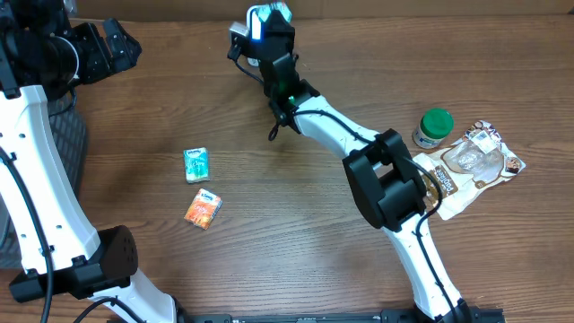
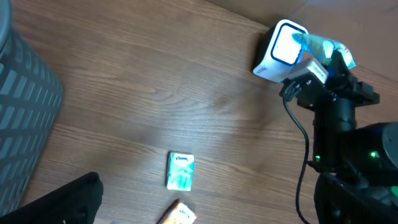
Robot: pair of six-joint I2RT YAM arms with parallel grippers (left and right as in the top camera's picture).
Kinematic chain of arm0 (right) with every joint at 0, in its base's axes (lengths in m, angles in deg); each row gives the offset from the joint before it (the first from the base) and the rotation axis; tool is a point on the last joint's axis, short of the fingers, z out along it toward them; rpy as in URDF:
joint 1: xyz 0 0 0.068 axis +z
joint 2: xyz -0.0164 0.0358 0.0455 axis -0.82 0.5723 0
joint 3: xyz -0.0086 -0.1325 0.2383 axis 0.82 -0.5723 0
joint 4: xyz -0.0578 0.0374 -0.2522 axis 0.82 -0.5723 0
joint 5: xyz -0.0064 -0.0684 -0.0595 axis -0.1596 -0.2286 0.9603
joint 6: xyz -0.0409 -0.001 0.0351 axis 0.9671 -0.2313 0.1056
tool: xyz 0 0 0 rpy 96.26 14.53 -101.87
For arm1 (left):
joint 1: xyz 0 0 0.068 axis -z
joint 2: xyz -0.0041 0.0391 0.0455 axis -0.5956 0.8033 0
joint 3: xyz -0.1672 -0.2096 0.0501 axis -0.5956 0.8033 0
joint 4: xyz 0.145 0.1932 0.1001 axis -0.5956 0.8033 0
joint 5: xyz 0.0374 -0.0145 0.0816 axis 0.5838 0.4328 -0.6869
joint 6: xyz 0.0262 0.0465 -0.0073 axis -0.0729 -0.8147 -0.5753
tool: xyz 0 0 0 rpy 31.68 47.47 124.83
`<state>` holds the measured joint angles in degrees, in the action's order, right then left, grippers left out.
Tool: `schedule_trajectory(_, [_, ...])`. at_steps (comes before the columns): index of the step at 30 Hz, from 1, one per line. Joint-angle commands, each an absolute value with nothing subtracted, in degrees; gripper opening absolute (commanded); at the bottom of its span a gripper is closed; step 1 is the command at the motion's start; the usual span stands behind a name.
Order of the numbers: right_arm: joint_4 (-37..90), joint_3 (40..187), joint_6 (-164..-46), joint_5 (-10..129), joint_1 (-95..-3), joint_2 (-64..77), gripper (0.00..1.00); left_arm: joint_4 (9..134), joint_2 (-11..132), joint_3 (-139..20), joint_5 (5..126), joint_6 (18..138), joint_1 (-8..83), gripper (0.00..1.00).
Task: Scan the item barcode
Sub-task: 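Carry the packet right and drop it on the clear bag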
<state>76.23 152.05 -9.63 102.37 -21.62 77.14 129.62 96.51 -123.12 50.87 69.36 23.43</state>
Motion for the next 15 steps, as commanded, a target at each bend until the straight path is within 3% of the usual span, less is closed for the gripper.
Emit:
schedule_trajectory(1, [72.8, 153.0, -23.3, 102.6, -22.3, 65.7, 0.04, 129.6, 95.9, -123.6, 50.7, 70.0, 23.5, 1.00])
schedule_trajectory(5, [65.5, 153.0, -31.7, 102.8, -23.3, 58.7, 0.04, 129.6, 95.9, -123.6, 50.7, 70.0, 23.5, 0.99])
schedule_trajectory(9, [48.8, 153.0, -45.2, 102.8, -23.2, 51.1, 0.04, 129.6, 95.9, -123.6, 50.7, 70.0, 23.5, 0.99])
schedule_trajectory(15, [13.7, 153.0, -81.4, 98.4, -23.2, 43.5, 0.04, 129.6, 95.9, -123.6, 50.7, 70.0, 23.5, 0.99])
